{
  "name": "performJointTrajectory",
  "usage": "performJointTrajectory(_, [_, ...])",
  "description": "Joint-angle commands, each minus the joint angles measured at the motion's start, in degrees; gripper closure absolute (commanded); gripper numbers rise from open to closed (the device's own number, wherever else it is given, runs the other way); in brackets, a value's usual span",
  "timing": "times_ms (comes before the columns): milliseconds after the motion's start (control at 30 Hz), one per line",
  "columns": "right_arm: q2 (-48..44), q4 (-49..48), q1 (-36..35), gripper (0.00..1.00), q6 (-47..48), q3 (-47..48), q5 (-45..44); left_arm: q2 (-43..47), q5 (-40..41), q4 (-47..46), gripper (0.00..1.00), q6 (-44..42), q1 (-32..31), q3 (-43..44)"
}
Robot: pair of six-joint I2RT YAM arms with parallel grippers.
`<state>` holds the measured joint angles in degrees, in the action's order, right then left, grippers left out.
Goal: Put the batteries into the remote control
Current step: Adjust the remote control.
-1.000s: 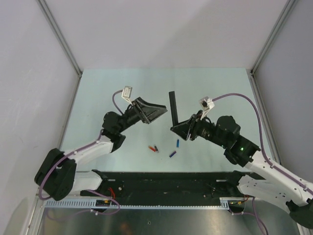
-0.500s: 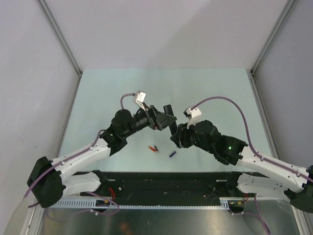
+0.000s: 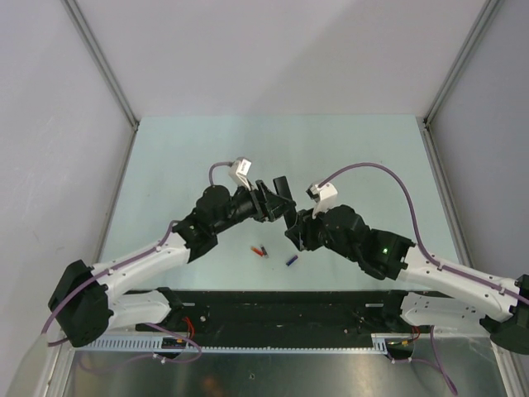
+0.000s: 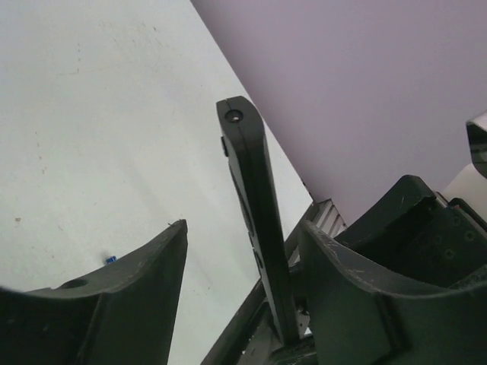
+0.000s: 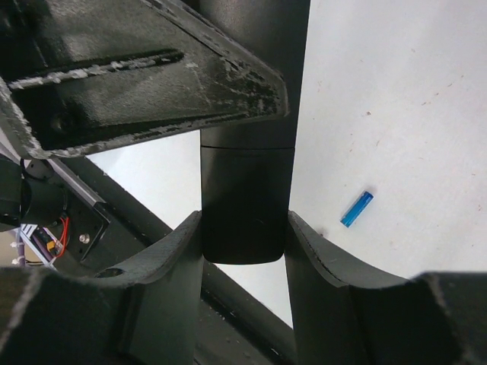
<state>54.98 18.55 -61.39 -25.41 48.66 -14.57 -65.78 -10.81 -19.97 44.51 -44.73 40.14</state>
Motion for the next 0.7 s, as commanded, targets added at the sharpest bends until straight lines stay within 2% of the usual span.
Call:
performJointTrajectory(0, [0.7, -2.2, -1.1, 0.64, 0.1, 2.8, -2.7, -0.6, 1.8, -0.8, 0.41, -0.7, -1.4, 2.3])
performJointTrajectory(67, [0.7, -2.3, -1.3, 0.64, 0.0, 2.8, -2.8, -1.0, 2.0, -0.8, 0.46, -0.7, -1.8, 2.6])
performJointTrajectory(233, [0.7, -2.3, -1.5, 0.64, 0.0, 2.8, -3.3, -1.8, 2.5, -0.8, 0.47, -0.6, -2.3, 2.8])
performJointTrajectory(367, [0.6, -2.1, -1.5, 0.64, 0.2, 2.8, -3.4, -1.2, 3.4, -0.8, 0.63, -0.7, -2.5, 2.5])
performJointTrajectory(400, [0.5, -2.2, -1.5, 0.64, 0.2, 2.8, -3.3, -1.0, 3.8, -0.7, 0.63, -1.0, -2.4, 2.4])
performJointTrajectory(500, [0.4, -1.9, -1.5, 0.64, 0.0, 2.8, -3.4, -0.6, 4.5, -0.8, 0.57, -1.2, -2.4, 2.5])
performJointTrajectory(567, [0.4, -1.8, -1.5, 0.64, -0.1, 2.8, -3.4, -0.6, 4.8, -0.7, 0.47, -1.2, -2.4, 2.6])
performJointTrajectory(667, [0.4, -1.8, -1.8, 0.64, -0.2, 2.8, -3.6, -0.8, 4.7, -0.8, 0.43, -1.0, -2.4, 2.7])
